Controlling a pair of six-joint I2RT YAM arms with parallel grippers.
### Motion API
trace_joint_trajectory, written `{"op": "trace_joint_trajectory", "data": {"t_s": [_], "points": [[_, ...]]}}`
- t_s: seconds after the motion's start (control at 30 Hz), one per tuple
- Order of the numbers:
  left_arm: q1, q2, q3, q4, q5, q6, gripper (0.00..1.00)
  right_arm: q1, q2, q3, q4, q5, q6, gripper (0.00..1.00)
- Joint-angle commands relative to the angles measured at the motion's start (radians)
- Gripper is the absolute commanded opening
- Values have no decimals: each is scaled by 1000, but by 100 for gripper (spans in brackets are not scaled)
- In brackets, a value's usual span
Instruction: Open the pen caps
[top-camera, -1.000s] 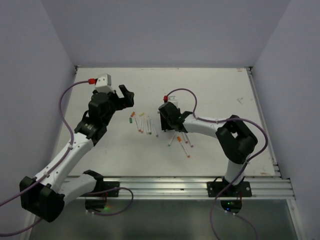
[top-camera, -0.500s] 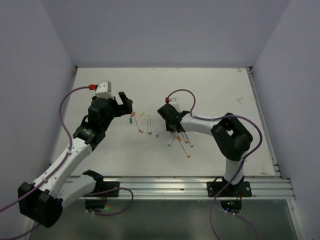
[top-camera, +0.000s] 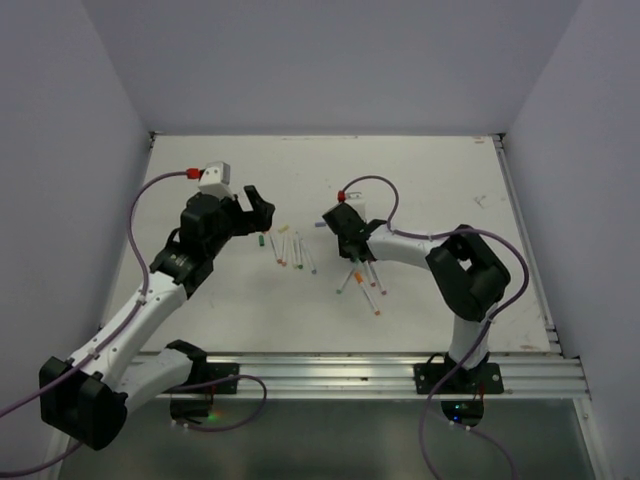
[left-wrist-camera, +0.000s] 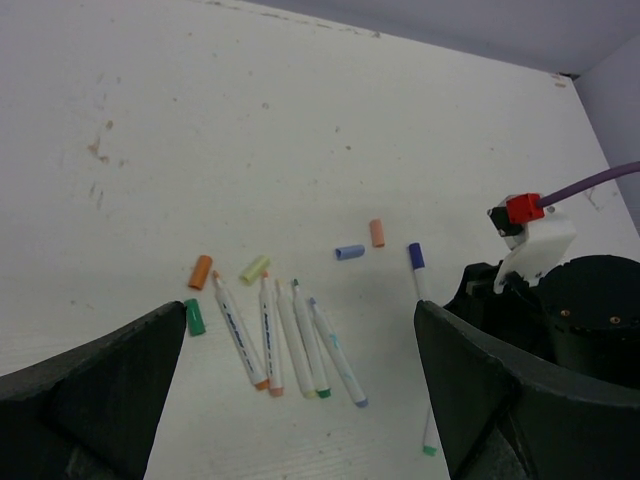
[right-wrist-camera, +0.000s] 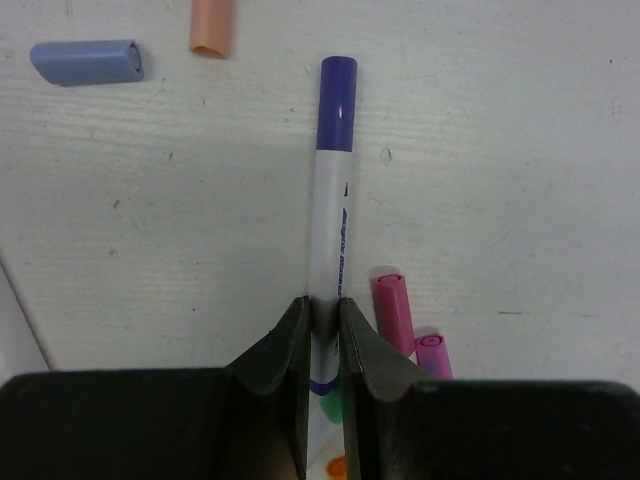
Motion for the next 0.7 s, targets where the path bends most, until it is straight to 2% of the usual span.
{"op": "trace_joint_trajectory", "data": {"t_s": [0.0, 0.3, 0.33, 0.5, 0.67], "points": [[7, 18, 11, 49, 78, -39, 100, -2, -88, -29, 75, -15, -34, 0], [6, 97, 54, 100, 250, -161, 100, -2, -296, -150, 267, -130, -137, 0], [7, 107, 55, 151, 274, -168, 100, -1, -312, -161, 279, -140, -140, 0], [7, 199, 92, 208, 351, -245, 100, 15, -408, -237, 391, -242, -198, 0], [-1, 311, 135, 268, 390, -319, 95, 55, -487, -285, 465, -294, -245, 0]]}}
